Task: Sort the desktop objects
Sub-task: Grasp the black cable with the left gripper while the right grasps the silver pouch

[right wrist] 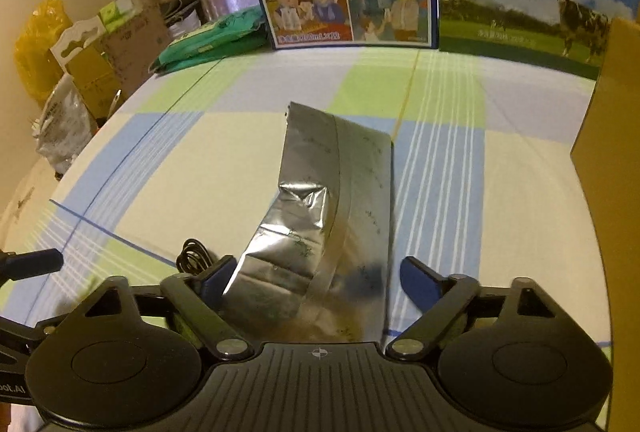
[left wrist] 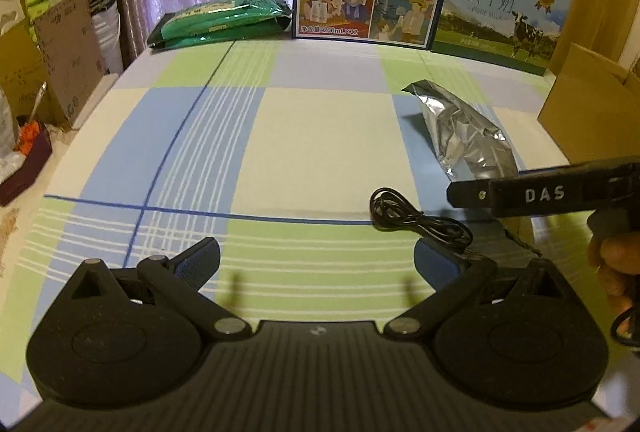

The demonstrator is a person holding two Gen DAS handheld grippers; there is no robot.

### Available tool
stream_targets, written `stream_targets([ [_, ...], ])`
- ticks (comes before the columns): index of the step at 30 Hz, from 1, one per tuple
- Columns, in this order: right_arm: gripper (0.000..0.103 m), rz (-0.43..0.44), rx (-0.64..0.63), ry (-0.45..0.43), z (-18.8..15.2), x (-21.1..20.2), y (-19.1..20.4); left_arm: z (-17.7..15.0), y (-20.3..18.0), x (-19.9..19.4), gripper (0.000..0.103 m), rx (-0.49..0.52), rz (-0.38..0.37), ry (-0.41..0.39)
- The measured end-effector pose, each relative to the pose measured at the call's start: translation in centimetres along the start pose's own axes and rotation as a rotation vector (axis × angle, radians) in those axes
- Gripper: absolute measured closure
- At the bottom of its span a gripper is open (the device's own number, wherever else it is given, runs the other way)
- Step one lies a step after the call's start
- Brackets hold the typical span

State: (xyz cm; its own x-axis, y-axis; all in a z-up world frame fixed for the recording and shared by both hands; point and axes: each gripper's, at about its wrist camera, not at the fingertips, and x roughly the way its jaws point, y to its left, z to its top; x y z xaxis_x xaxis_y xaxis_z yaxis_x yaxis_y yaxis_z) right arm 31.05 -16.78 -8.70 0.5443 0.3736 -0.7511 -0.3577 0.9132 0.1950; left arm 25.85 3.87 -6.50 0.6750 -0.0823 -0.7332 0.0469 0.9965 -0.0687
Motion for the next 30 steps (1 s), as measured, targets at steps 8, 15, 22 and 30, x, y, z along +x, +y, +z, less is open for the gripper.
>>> stream_targets([
  [8,0.042,-0.042,-0.09,0.02,-1.3,-1.2,1.1,-0.1,-0.4,0.1,0.002,0.01,-0.018,0.004],
  [15,0.046,-0.002,-0.138,0.074,-3.7,-3.3,2.1,-0.4,-0.2,-0.4,0.002,0.015,-0.029,0.013],
  [22,0.046,0.11,-0.104,0.153,-6.1,-5.6,3.6,-0.8,0.1,-1.5,0.002,0.023,-0.032,0.015],
  [30,0.058,0.017,0.005,0.034,-7.0,-8.7,2.1,-1.7,-1.2,-0.8,0.011,0.064,-0.099,0.029],
])
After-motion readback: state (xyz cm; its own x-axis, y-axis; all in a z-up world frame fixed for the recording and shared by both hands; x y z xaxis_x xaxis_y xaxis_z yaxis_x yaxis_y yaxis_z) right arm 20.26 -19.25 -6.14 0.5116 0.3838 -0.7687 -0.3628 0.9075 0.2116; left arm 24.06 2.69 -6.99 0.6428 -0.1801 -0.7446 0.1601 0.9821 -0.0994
